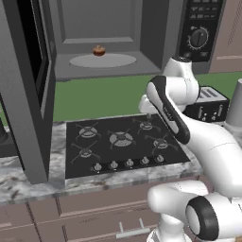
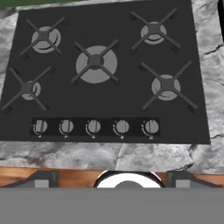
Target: Close the microwave door.
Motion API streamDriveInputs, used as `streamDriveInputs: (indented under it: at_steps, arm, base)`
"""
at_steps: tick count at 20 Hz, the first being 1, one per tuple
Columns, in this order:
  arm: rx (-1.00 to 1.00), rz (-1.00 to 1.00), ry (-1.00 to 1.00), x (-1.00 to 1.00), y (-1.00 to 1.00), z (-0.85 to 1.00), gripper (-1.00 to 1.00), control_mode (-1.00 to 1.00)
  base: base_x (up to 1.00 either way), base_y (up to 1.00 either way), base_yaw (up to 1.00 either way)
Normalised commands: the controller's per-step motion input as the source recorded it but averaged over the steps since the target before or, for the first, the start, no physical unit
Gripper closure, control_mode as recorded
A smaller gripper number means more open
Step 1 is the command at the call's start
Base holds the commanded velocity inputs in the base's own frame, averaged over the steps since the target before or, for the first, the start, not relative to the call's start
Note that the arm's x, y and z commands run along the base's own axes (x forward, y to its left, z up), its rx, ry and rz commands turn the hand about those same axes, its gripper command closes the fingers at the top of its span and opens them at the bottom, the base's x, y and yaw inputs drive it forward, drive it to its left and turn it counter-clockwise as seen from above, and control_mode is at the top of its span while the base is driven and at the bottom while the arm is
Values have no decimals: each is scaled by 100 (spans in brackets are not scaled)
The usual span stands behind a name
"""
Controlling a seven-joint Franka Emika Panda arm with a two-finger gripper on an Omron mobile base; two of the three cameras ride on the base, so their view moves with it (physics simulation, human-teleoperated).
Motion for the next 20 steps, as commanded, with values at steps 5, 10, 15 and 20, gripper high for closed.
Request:
streamDriveInputs:
  at_steps: [5,10,15,20]
  arm:
    - [-7,-4,-25,-53,81,16,-100,-100]
    - [-7,-13,-28,-82,27,37,-100,-100]
    - [0,-24,-22,-100,-5,65,-100,-100]
    - [-5,-27,-13,-96,6,94,-100,-100]
  base:
    - [0,0,0]
    - [0,0,0]
    - [0,0,0]
    - [0,0,0]
